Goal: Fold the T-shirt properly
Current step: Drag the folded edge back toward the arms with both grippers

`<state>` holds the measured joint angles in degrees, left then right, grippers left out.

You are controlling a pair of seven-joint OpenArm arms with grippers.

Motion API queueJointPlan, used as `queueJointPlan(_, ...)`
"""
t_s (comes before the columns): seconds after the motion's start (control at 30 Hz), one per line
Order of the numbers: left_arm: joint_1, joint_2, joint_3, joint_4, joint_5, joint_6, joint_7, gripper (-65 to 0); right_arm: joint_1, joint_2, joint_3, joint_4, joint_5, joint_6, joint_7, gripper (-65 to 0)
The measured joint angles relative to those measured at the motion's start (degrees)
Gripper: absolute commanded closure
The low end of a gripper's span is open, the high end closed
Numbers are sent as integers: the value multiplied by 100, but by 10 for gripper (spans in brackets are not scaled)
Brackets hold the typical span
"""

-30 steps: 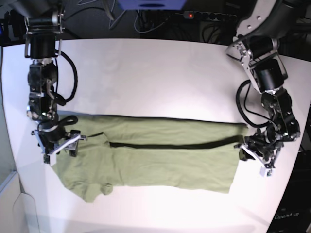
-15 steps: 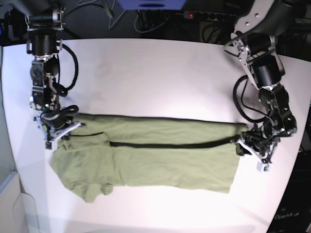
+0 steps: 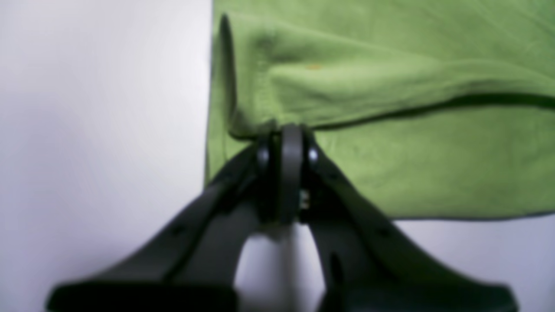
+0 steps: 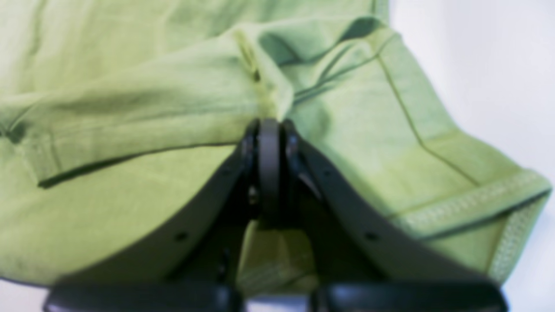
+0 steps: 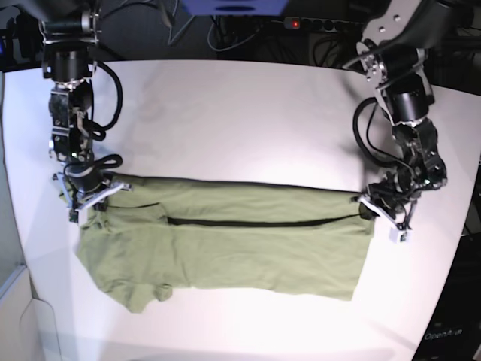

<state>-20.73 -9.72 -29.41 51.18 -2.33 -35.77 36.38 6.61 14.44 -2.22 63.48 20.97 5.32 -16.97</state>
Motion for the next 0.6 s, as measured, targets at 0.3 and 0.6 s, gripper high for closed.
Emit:
queueJointPlan(0.3, 136, -52, 0, -205, -151, -2, -525, -27, -212, 7, 0, 74, 20, 0, 192, -6)
queueJointPlan(0.6, 756, -122, 4, 426, -396, -175, -238, -27, -946, 66, 15, 675, 37, 22, 385, -6)
